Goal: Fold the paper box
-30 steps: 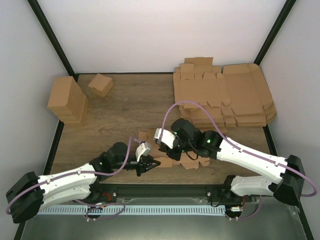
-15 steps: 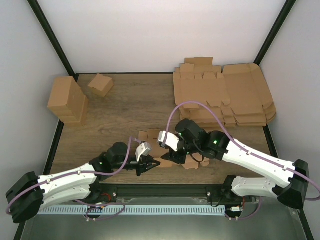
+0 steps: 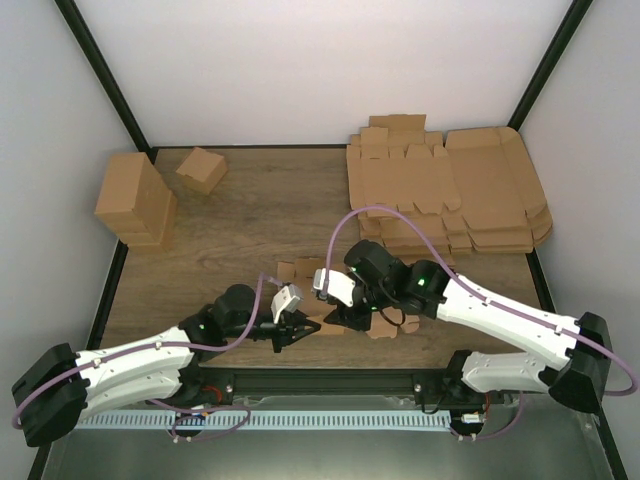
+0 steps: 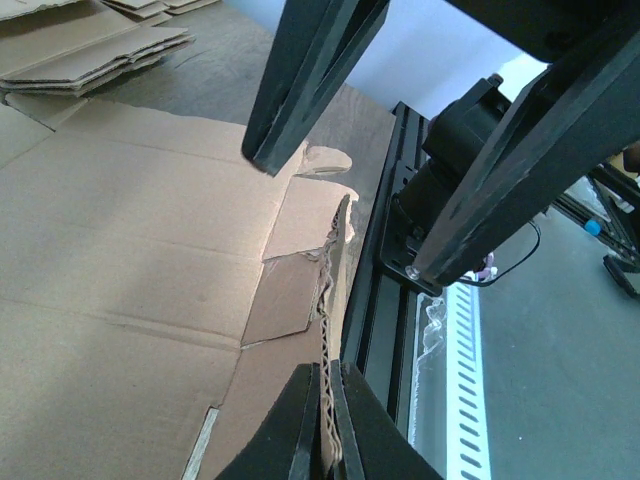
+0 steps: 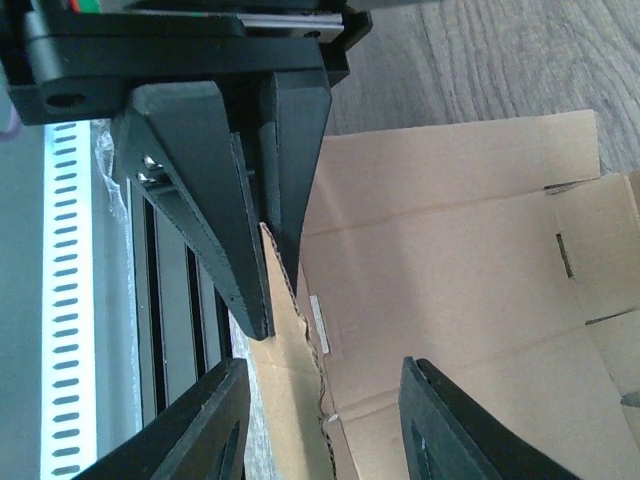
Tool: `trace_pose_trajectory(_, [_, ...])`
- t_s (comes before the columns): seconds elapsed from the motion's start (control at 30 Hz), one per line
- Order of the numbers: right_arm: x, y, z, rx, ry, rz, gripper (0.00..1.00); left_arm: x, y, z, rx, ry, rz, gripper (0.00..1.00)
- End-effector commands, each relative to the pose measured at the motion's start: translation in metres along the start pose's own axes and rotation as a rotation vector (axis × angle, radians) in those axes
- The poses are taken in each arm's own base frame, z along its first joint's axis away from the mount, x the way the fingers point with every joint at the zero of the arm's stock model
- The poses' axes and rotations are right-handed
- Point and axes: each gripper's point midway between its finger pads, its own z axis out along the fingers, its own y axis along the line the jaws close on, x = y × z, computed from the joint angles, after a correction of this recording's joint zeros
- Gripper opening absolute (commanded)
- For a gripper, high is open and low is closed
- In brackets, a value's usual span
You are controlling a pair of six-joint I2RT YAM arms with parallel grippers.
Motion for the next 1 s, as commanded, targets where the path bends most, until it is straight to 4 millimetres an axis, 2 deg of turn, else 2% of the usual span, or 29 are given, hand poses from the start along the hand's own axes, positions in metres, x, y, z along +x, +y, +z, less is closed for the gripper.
trace_pose_trajectory(0.0, [0.005,-0.005,0.007,0.016,0.025,-0.016,0.43,-0.011,-0.008,-0.001,0.024,-0.025,0.036,0.04])
trace_pose_trajectory(0.33, [0.014,-0.018,0.009,0.089,0.062,-0.014,0.42,-0.011,-0.008,0.000,0.028,-0.023,0.040,0.04])
trace_pose_trajectory(0.53, [0.013,-0.040,0.004,0.217,0.066,0.000,0.40,-0.010,-0.008,0.000,0.028,-0.021,0.038,0.04])
trace_pose_trajectory(0.77, [-0.006,-0.057,-0.012,0.335,-0.022,0.023,0.40,-0.009,-0.008,0.000,0.030,-0.017,0.036,0.04])
trace_pose_trajectory(0.97, [-0.007,-0.066,-0.024,0.409,-0.033,0.044,0.40,-0.008,-0.008,0.000,0.032,-0.015,0.036,0.04])
